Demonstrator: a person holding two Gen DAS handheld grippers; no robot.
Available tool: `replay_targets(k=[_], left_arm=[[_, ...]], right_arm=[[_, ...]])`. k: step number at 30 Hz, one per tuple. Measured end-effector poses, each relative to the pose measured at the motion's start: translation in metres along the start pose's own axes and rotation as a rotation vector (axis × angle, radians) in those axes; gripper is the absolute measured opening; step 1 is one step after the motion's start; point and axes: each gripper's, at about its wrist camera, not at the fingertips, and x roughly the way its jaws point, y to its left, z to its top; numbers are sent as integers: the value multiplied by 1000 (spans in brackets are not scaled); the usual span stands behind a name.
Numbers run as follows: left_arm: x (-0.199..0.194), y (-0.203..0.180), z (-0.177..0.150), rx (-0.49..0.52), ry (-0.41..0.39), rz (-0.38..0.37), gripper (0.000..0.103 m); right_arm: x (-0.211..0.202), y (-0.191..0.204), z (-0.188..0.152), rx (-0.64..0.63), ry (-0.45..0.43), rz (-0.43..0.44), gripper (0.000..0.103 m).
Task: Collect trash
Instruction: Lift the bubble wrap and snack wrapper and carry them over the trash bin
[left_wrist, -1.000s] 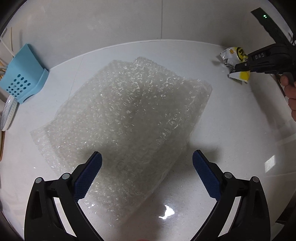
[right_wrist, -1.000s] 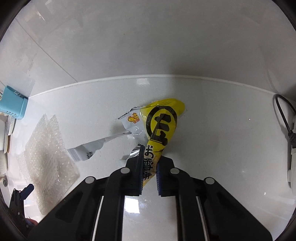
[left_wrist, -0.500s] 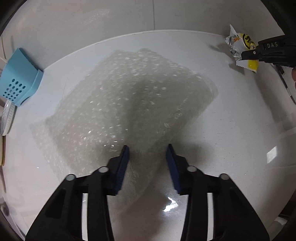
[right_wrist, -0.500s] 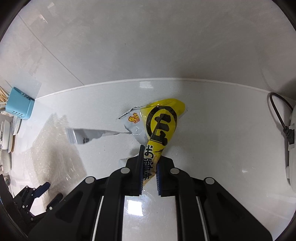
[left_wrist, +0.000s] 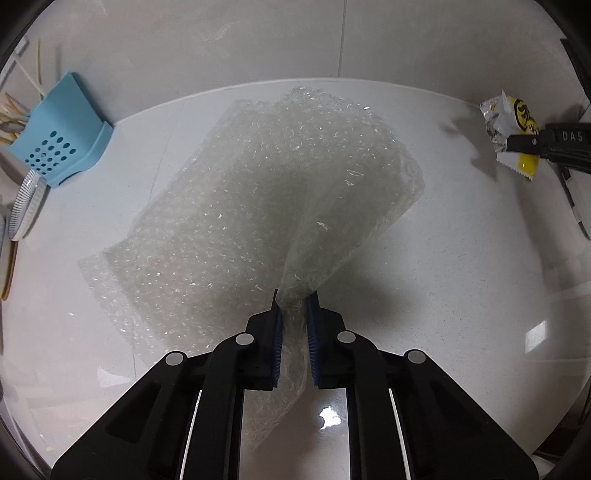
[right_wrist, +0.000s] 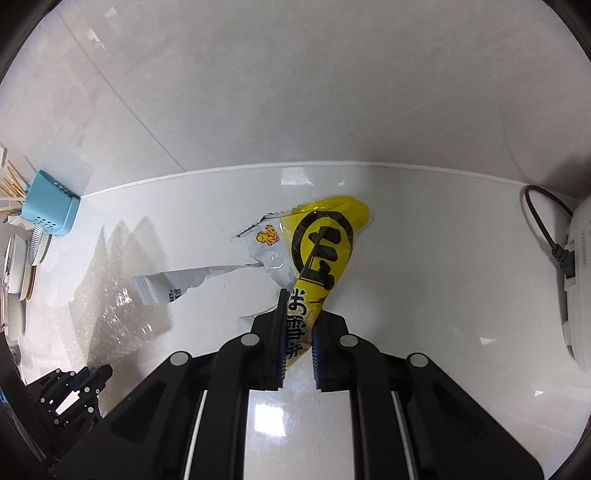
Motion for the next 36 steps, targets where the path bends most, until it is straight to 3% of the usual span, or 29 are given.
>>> replay_targets(k=[8,20,29,36], left_arm=[[-34,16,-18,-30,-79,-13,11],[-74,31,-56,1,-152,-62,11],[-108,42,-103,37,-191,-95,11],[-144,48,-158,82,-238,-115,11]], right_arm=[[-26,14,-30,21,-41,-4,10],[-75,42,-104,64,-109,-27,10],[-112,67,-178,75,-180,-52,10],[-139,90,-248,97,-224,-74,10]])
